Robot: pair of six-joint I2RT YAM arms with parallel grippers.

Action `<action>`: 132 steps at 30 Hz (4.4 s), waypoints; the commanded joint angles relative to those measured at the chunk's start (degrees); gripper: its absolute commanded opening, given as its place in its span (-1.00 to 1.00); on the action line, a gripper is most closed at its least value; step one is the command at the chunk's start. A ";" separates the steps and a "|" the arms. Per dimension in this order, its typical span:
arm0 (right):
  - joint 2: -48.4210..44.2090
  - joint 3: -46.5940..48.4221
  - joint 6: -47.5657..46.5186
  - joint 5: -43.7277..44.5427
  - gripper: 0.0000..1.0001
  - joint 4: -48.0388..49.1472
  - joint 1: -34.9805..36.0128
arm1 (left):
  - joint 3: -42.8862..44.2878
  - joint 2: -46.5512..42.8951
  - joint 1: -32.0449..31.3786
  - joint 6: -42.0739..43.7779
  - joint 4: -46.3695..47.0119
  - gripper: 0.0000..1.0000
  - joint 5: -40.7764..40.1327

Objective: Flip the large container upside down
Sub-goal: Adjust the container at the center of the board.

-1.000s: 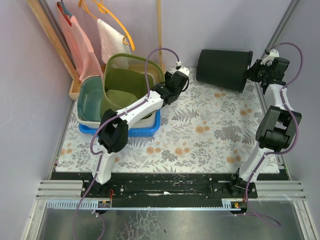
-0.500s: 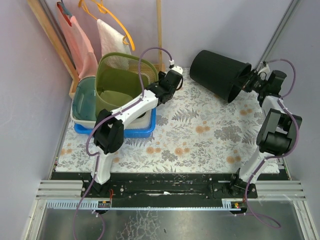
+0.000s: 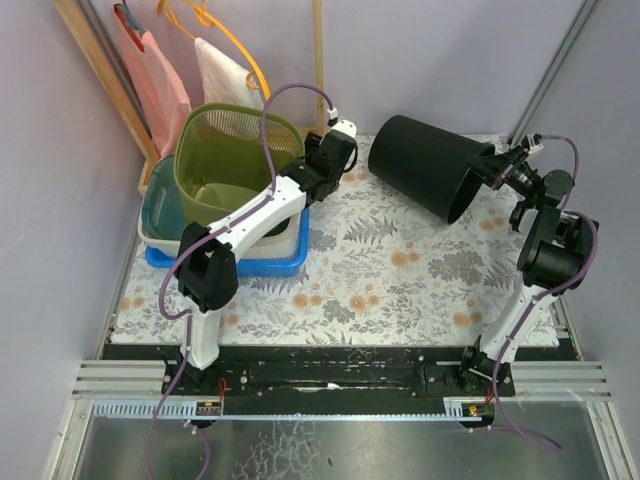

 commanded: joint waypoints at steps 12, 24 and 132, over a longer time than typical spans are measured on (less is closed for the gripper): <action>-21.29 -12.29 9.26 -12.67 -1.00 17.69 -5.28 | 15.52 4.55 0.52 -2.65 -8.54 0.15 2.22; -30.60 -16.11 11.26 -16.52 -1.00 18.28 -5.61 | 14.24 11.04 0.69 0.00 -11.48 -0.42 1.15; -33.95 16.28 -121.26 52.48 -0.37 -133.00 10.42 | -15.52 -9.08 -9.29 -8.79 -12.37 0.35 26.79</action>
